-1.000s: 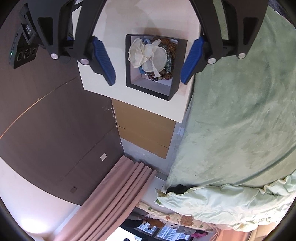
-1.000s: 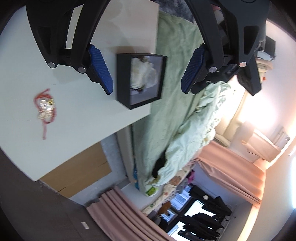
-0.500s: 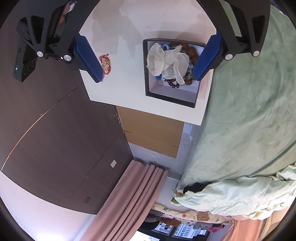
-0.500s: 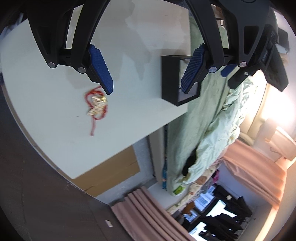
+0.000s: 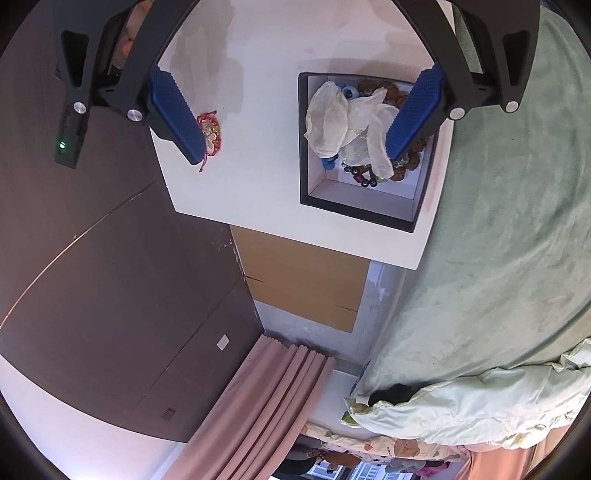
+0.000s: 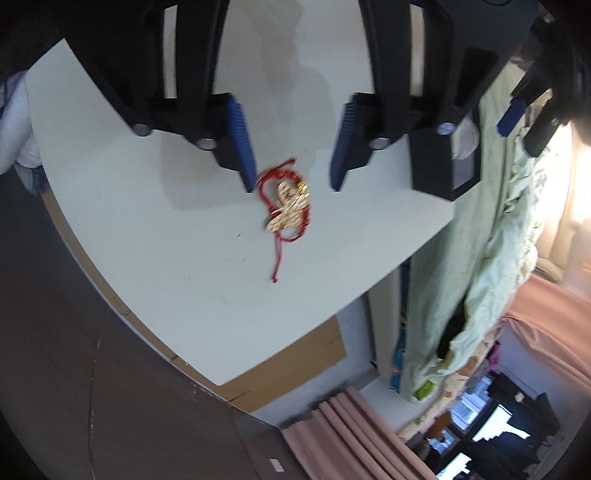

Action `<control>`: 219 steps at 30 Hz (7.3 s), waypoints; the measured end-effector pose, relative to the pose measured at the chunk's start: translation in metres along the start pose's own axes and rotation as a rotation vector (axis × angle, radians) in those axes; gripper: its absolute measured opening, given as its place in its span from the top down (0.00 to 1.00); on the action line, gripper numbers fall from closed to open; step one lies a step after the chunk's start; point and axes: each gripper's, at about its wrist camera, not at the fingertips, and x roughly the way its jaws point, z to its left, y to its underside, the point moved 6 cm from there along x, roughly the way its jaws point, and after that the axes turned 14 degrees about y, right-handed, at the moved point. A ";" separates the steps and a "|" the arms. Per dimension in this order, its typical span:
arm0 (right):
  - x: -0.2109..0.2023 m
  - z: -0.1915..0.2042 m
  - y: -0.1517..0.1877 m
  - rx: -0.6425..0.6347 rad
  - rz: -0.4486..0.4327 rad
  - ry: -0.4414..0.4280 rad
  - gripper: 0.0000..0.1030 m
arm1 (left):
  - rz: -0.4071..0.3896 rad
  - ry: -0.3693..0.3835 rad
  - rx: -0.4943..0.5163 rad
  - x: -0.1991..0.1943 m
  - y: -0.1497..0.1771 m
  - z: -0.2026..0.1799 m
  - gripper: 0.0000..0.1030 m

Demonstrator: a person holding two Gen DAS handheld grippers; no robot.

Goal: Organize jewelry

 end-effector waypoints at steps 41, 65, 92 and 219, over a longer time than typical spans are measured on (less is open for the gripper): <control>-0.011 -0.048 -0.061 0.149 -0.026 -0.014 0.98 | 0.182 -0.069 0.330 0.142 0.045 -0.074 0.08; -0.023 -0.046 -0.075 0.135 -0.047 -0.085 0.98 | 0.249 -0.066 0.439 0.174 0.063 -0.081 0.95; -0.058 0.038 -0.019 0.040 -0.144 -0.262 0.98 | -0.062 -0.025 0.265 -0.017 -0.004 -0.040 0.95; -0.152 0.036 0.091 -0.420 -0.290 -0.225 0.05 | -0.234 -0.170 0.359 -0.162 0.052 -0.031 0.08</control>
